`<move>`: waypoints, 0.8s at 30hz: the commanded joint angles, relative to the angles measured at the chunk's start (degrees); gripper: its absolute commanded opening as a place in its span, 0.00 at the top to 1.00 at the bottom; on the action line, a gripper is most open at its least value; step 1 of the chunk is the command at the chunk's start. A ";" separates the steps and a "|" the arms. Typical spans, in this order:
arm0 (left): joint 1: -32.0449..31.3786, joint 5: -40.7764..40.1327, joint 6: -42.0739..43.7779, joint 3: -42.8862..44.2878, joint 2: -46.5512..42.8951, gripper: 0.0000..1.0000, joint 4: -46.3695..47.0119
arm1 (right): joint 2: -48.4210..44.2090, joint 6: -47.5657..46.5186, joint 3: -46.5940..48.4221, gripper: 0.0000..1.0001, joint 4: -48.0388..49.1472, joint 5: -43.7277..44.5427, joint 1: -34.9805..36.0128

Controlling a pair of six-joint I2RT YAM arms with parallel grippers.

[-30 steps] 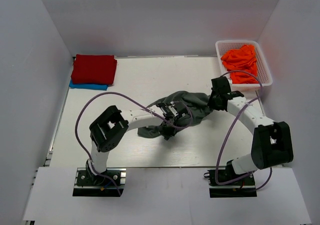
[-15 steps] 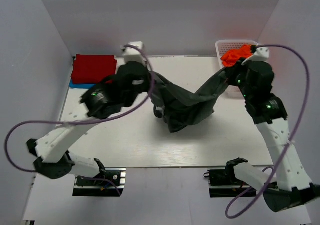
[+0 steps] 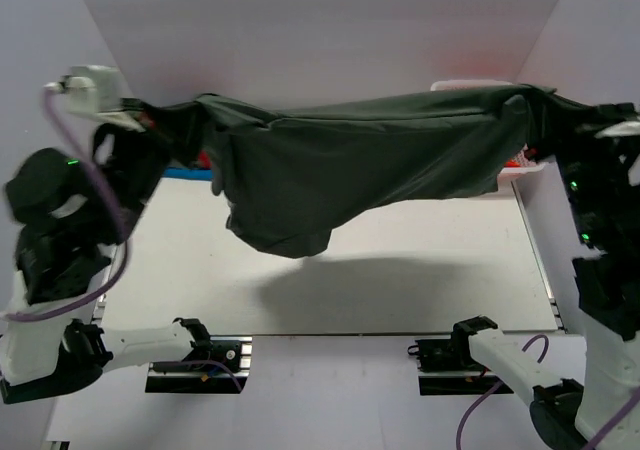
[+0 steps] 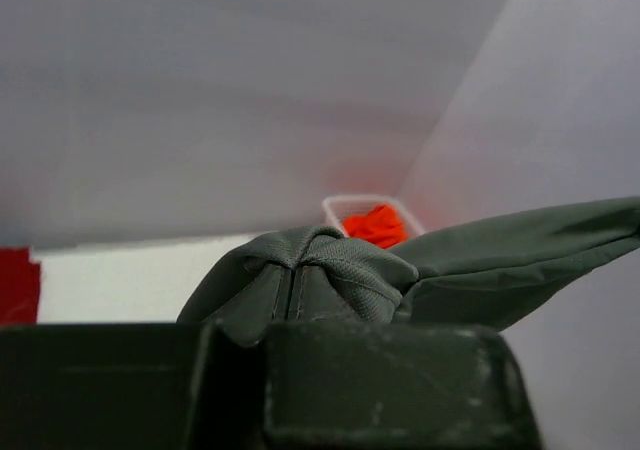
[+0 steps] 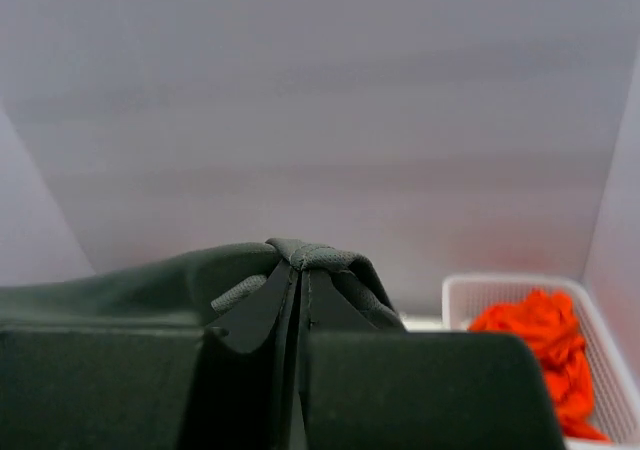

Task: Fold and stack the t-shirts
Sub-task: Flatten out the tshirt

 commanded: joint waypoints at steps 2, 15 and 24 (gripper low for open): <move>0.04 10.68 4.32 6.40 -3.46 1.00 2.21 | -3.97 -3.00 3.48 1.00 3.39 -6.58 -0.10; 0.04 31.72 3.18 14.68 -6.37 1.00 -0.77 | -14.96 2.09 1.03 1.00 2.34 -15.28 -0.19; -0.65 12.84 1.95 -3.21 -8.56 1.00 1.85 | -17.68 7.72 -18.44 1.00 3.92 -13.36 -0.10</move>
